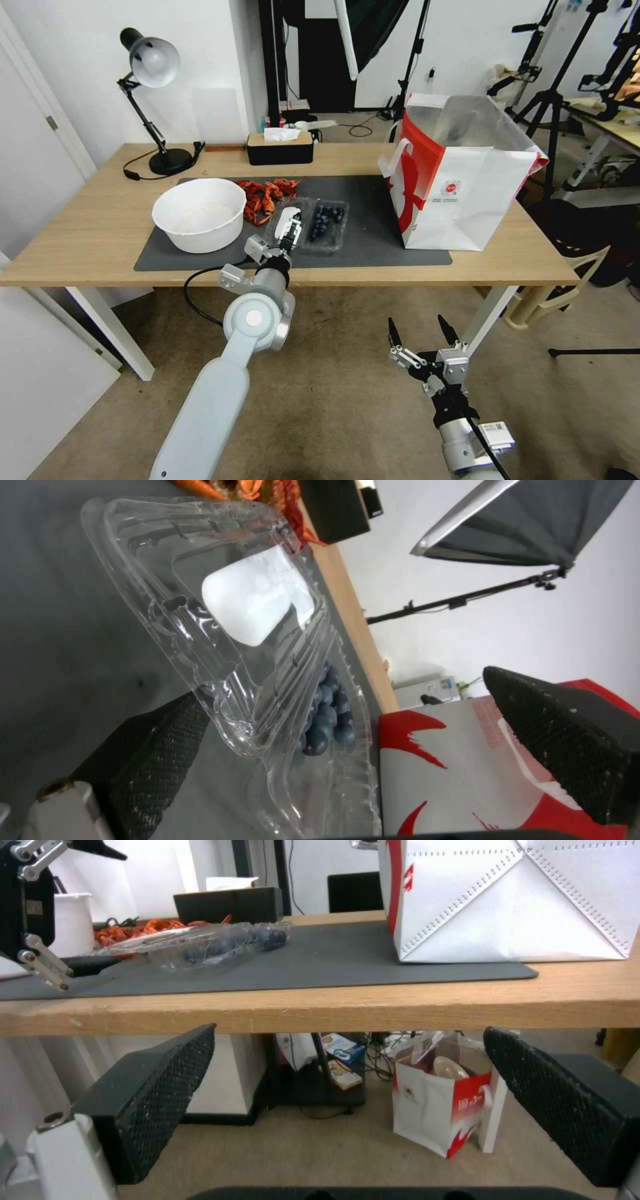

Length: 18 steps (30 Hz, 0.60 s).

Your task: Close the takeout container lid, then place the container into the takeout bag.

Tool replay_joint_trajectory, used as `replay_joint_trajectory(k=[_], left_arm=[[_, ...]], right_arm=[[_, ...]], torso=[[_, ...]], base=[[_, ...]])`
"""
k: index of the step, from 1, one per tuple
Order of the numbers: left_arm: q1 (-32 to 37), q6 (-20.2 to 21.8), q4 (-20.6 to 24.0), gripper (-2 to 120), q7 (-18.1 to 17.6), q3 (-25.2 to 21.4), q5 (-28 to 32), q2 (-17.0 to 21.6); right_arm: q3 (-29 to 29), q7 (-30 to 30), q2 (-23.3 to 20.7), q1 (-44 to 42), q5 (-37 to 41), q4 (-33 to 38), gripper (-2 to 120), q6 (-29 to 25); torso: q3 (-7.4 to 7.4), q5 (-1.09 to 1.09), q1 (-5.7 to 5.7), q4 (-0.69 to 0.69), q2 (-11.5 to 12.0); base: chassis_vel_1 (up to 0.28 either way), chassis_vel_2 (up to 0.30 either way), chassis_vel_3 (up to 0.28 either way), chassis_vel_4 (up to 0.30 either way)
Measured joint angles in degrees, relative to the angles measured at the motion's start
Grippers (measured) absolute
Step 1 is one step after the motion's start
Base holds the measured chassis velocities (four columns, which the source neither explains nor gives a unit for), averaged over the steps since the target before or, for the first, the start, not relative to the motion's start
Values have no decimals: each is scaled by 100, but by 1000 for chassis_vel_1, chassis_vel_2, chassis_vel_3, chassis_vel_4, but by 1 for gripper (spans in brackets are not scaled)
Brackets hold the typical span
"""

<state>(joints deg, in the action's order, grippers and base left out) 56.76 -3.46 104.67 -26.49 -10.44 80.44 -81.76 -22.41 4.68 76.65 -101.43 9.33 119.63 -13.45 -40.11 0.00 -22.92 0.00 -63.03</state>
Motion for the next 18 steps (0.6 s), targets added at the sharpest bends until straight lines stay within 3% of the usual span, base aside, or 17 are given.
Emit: replay_joint_trajectory(k=[8, 11, 18], left_arm=[[121, -129, -136, 100, 642, 123, -857, 98], [171, -275, -219, 100, 961, 254, -1680, 163], [188, -537, -376, 100, 1582, 494, -2937, 282]], right_arm=[[11, -16, -4, -28, -18, -4, 100, -19], [12, -29, -4, -44, -29, -4, 100, -36], [12, -38, 5, -76, -52, -8, 100, -73]], torso=[[0, 0, 0, 0, 0], [0, 0, 0, 0, 0], [0, 0, 0, 0, 0]], base=[[0, 0, 0, 0], [0, 0, 0, 0], [0, 0, 0, 0]])
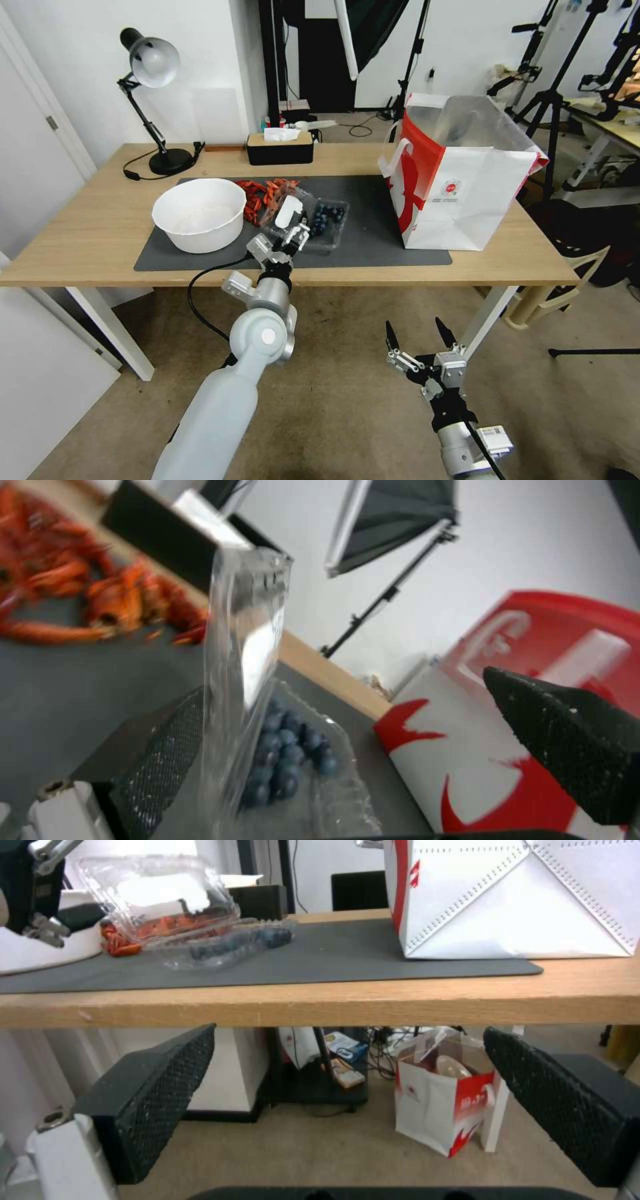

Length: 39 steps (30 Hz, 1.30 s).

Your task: Close the takeout container lid, then place the container into the takeout bag.

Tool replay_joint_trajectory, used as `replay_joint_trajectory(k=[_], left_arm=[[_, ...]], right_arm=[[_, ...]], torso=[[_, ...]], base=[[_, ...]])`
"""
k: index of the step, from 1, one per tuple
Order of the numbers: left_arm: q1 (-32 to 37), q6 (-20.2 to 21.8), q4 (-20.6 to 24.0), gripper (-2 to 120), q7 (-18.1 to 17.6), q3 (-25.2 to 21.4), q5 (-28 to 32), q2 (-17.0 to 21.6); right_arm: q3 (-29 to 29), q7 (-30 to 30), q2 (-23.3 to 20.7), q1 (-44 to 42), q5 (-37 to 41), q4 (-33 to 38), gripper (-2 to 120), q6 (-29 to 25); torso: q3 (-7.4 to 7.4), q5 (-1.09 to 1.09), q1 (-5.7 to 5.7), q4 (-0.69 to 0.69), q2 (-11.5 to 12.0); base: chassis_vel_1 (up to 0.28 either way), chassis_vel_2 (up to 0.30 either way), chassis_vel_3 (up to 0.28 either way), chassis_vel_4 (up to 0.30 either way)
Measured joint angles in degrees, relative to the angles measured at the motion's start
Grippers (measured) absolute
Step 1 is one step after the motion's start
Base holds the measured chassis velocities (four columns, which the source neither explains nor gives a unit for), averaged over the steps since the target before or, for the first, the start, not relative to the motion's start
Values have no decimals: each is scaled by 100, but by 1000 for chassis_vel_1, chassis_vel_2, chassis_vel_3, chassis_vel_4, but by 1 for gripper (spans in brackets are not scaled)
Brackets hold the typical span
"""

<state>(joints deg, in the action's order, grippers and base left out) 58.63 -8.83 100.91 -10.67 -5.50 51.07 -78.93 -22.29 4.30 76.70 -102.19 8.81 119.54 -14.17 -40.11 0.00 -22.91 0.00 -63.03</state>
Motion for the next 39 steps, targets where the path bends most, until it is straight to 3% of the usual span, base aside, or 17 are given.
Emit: replay_joint_trajectory(k=[9, 14, 21, 30, 39], left_arm=[[-16, -296, -178, 100, 556, 120, -763, 101], [-53, -313, -177, 100, 670, 121, -761, 165], [-63, -224, -87, 100, 893, 65, -492, 245], [-219, 331, -78, 100, 1450, 77, 302, 487], [-468, 525, -155, 100, 1601, 83, 924, 547]], right_arm=[[-18, -3, 2, -29, -15, 0, 100, -47], [-23, -3, 0, -25, -17, -20, 100, -67], [-18, -3, 4, -3, -22, -45, 100, -83], [-22, 24, -17, 16, -45, -59, 100, -83], [-24, 41, -10, 21, -74, -92, 100, -93]], torso=[[0, 0, 0, 0, 0], [0, 0, 0, 0, 0], [0, 0, 0, 0, 0], [0, 0, 0, 0, 0], [0, 0, 0, 0, 0]], base=[[0, 0, 0, 0], [0, 0, 0, 0], [0, 0, 0, 0], [0, 0, 0, 0], [0, 0, 0, 0]])
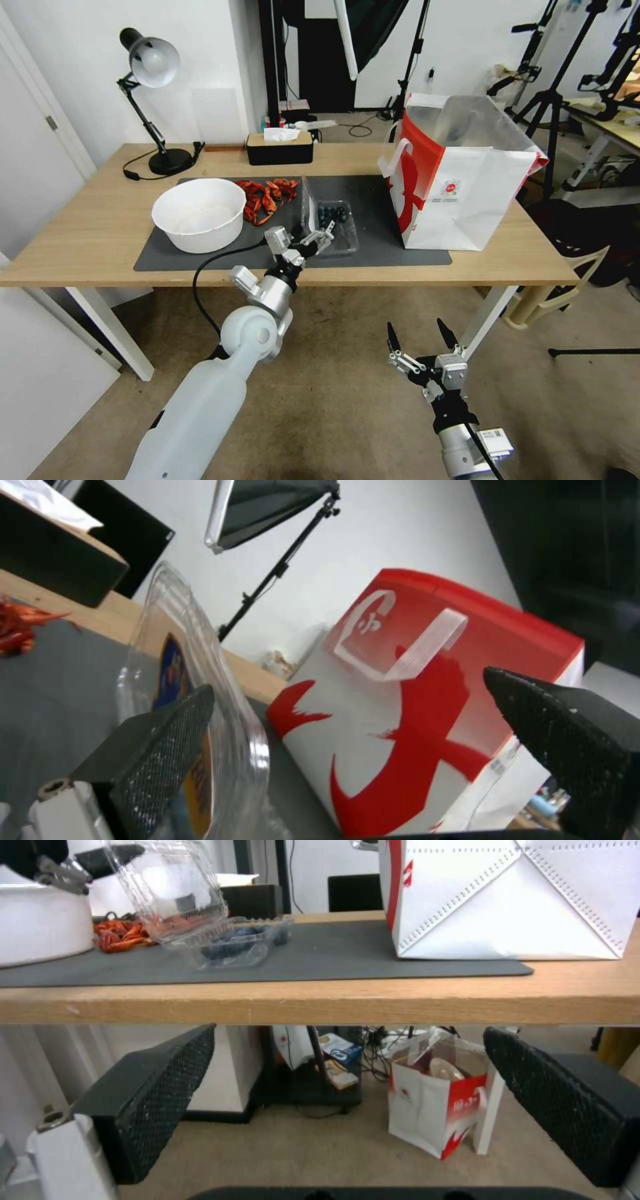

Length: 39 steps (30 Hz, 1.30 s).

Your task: Close the takeout container lid, then place the container into the takeout bag.

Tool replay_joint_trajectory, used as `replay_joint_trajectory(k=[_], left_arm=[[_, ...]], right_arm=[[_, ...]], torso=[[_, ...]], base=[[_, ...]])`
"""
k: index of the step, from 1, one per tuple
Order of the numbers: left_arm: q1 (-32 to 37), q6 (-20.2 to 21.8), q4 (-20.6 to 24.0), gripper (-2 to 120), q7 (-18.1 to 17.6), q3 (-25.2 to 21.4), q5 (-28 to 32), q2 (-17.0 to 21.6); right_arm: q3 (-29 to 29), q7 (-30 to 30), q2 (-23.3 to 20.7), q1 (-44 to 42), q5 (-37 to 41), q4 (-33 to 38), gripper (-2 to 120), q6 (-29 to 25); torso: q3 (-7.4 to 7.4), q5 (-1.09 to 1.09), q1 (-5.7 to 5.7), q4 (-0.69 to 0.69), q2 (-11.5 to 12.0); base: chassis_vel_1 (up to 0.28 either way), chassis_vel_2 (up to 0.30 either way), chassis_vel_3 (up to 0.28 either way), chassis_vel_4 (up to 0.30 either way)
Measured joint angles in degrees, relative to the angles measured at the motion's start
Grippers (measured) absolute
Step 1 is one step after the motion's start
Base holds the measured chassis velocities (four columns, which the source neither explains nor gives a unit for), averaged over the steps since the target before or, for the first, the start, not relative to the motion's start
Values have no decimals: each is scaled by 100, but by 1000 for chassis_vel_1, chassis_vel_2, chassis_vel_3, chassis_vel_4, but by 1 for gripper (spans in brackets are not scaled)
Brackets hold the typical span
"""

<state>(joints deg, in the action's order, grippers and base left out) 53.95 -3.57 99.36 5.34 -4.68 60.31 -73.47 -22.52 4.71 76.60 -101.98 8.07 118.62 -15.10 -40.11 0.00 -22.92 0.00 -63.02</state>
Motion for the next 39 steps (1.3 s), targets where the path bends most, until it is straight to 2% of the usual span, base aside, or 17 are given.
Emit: replay_joint_trajectory(k=[11, 17, 20, 21, 25, 30, 33, 34, 37, 38, 39], left_arm=[[-239, 487, -77, 100, 209, 87, 978, 41], [-380, 768, -182, 100, 165, 200, 1411, 23], [-456, 961, -207, 100, 43, 222, 1904, -26], [-456, 961, -207, 100, 43, 222, 1904, -26], [-566, 1240, -199, 97, -275, 229, 2570, -87], [-664, 1347, -254, 91, -624, 263, 2842, -135], [-724, 1389, -277, 81, -946, 287, 3017, -192], [-724, 1389, -277, 81, -946, 287, 3017, -192], [-771, 1440, -301, 66, -1257, 342, 3107, -230], [-771, 1440, -301, 66, -1257, 342, 3107, -230], [-789, 1470, -305, 61, -1387, 372, 3125, -244]], right_arm=[[-1, 33, -12, 20, -42, -22, 100, 1], [-13, 43, -19, 14, -66, -37, 100, 3], [-12, 49, -14, 11, -90, -62, 100, 1], [-12, 49, -14, 11, -90, -62, 100, 1], [-8, 53, 1, 4, -114, -77, 100, -12], [-6, 53, 6, -4, -118, -79, 100, -19], [-6, 53, 11, -8, -120, -80, 100, -31], [-6, 53, 11, -8, -120, -80, 100, -31], [-5, 53, 12, -9, -121, -81, 100, -34], [-5, 53, 12, -9, -121, -81, 100, -34], [-5, 52, 12, -9, -121, -81, 100, -35]], torso=[[0, 0, 0, 0, 0], [0, 0, 0, 0, 0], [0, 0, 0, 0, 0], [0, 0, 0, 0, 0], [0, 1, 0, 0, 0], [0, 0, 0, 0, 0], [0, 0, 0, 0, 0], [0, 0, 0, 0, 0], [0, 0, 0, 0, 0], [0, 0, 0, 0, 0], [0, 1, 0, 0, 0]], base=[[0, 0, 0, 0], [0, 0, 0, 0], [0, 0, 0, 0], [0, 0, 0, 0], [0, 0, 0, 0], [0, 0, 0, 0], [0, 0, 0, 0], [0, 0, 0, 0], [0, 0, 0, 0], [0, 0, 0, 0], [0, 0, 0, 0]])
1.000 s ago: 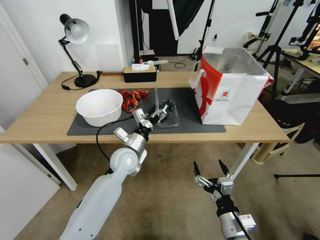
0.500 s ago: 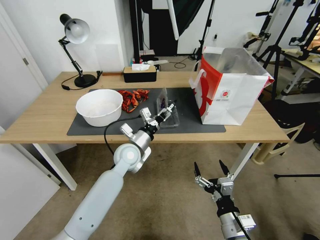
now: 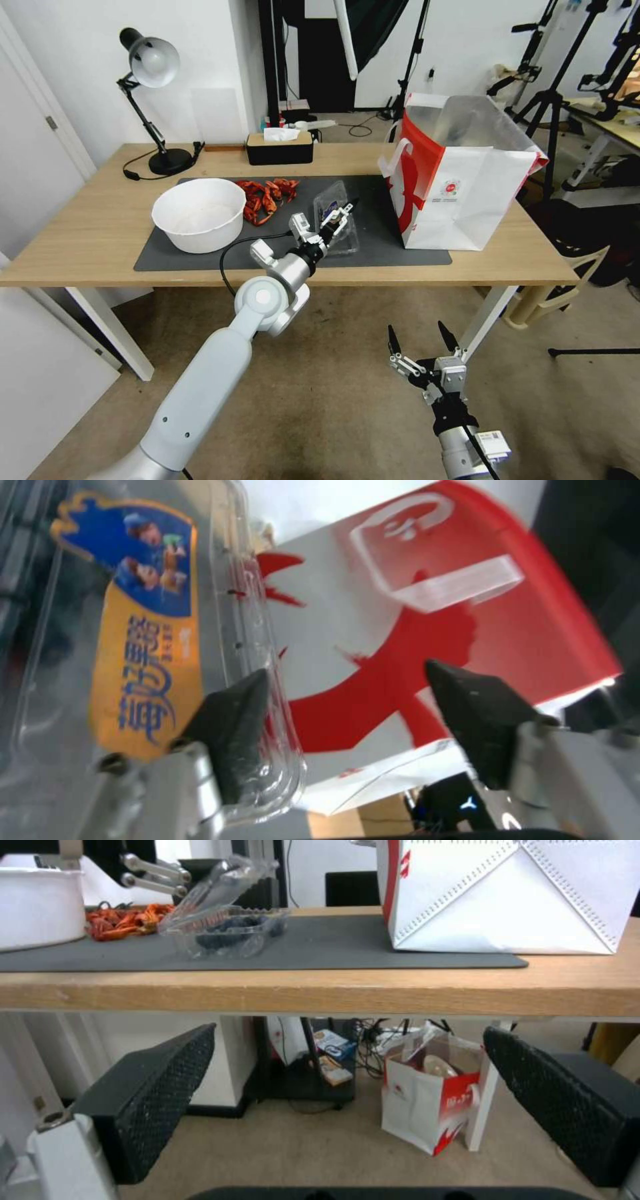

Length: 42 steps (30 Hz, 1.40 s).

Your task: Close the takeout container lid, then place the container into the takeout bag.

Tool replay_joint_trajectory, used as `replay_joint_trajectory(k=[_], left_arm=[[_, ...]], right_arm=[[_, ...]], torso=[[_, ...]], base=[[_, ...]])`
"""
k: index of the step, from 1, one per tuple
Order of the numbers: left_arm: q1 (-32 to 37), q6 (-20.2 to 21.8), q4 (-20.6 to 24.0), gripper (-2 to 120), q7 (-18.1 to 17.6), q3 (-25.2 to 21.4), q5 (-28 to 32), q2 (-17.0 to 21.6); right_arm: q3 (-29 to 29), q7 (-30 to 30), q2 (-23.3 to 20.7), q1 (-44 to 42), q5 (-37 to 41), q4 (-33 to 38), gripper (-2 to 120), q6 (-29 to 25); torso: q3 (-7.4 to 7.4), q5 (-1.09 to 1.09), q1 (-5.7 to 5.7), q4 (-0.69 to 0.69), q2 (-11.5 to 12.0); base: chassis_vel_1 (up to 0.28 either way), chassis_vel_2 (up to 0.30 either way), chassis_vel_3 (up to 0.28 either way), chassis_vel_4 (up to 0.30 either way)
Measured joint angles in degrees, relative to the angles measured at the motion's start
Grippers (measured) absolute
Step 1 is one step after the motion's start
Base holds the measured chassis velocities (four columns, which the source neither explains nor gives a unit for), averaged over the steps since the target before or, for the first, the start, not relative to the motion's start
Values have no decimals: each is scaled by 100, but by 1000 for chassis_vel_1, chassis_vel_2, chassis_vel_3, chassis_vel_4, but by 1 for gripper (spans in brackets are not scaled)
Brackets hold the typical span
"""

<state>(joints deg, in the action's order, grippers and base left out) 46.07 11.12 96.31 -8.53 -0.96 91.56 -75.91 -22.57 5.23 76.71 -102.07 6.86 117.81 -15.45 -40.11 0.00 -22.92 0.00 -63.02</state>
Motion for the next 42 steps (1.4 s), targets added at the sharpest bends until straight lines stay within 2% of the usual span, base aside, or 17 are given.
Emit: replay_joint_trajectory(k=[4, 5, 8, 9, 11, 12, 15, 17, 19, 26, 31, 32, 35, 36, 39, 40, 42], left_arm=[[-24, 59, -6, 46, -248, 61, 31, -36], [-24, 59, -6, 46, -248, 61, 31, -36], [-50, 83, -70, 29, -547, 114, 25, -72], [-50, 83, -70, 29, -547, 114, 25, -72], [-61, 103, -83, 19, -653, 132, -14, -74], [-61, 103, -83, 19, -653, 132, -14, -74], [-95, 112, -98, 4, -797, 132, -87, -66], [-104, 151, -100, 0, -870, 131, -120, -66], [-106, 216, -100, 0, -1001, 131, -178, -67], [-84, 250, -105, 0, -1121, 138, -274, -91], [-81, 251, -104, 0, -1130, 129, -283, -57], [-81, 251, -104, 0, -1130, 129, -283, -57], [-74, 236, -100, 0, -1118, 121, -284, -32], [-74, 236, -100, 0, -1118, 121, -284, -32], [-51, 224, -103, 0, -1111, 118, -294, -26], [-51, 224, -103, 0, -1111, 118, -294, -26], [-44, 221, -108, 0, -1108, 112, -307, -33]], right_arm=[[-1, -1, 0, 0, 1, 1, 100, -1], [-1, -1, 0, 0, 1, 1, 100, -1], [-8, -6, -1, 0, 9, 17, 100, -2], [-8, -6, -1, 0, 9, 17, 100, -2], [-11, -13, -7, -1, 20, 55, 100, -1], [-11, -13, -7, -1, 20, 55, 100, -1], [-8, -23, -16, 6, 41, 127, 100, 30], [-7, -26, -20, 15, 49, 144, 100, 43], [-10, -41, -36, 34, 96, 201, 100, 87], [-83, -93, -117, 108, 399, 390, 100, 232], [-416, -228, -390, 491, 1896, 860, 100, 779], [-416, -228, -390, 491, 1896, 860, 100, 779], [-759, -97, -691, 1045, 3809, 1243, 100, 1494], [-759, -97, -691, 1045, 3809, 1243, 100, 1494], [-954, 158, -950, 1589, 5432, 1339, 100, 2092], [-954, 158, -950, 1589, 5432, 1339, 100, 2092], [-1006, 308, -1095, 1965, 6151, 1215, 100, 2374]], torso=[[0, 0, 0, 0, 0], [0, 0, 0, 0, 0], [0, 0, 0, 0, 0], [0, 0, 0, 0, 0], [0, -1, 0, 0, 0], [0, -1, 0, 0, 0], [0, 0, 0, 0, 0], [0, 0, 0, 0, 0], [0, 0, 0, 0, 0], [0, 0, 0, 0, 0], [0, 0, 0, 0, 0], [0, 0, 0, 0, 0], [0, 0, 0, 0, 0], [0, 0, 0, 0, 0], [0, 0, 0, 0, 0], [0, 0, 0, 0, 0], [0, -1, 0, 0, 0]], base=[[0, 0, 0, 0], [0, 0, 0, 0], [0, 0, 0, 0], [0, 0, 0, 0], [0, 0, 0, 0], [0, 0, 0, 0], [0, 0, 0, 0], [0, 0, 0, 0], [0, 0, 0, 0], [0, 0, 0, 0], [0, 0, 0, 0], [0, 0, 0, 0], [0, 0, 0, 0], [0, 0, 0, 0], [0, 0, 0, 0], [0, 0, 0, 0], [0, 0, 0, 0]])
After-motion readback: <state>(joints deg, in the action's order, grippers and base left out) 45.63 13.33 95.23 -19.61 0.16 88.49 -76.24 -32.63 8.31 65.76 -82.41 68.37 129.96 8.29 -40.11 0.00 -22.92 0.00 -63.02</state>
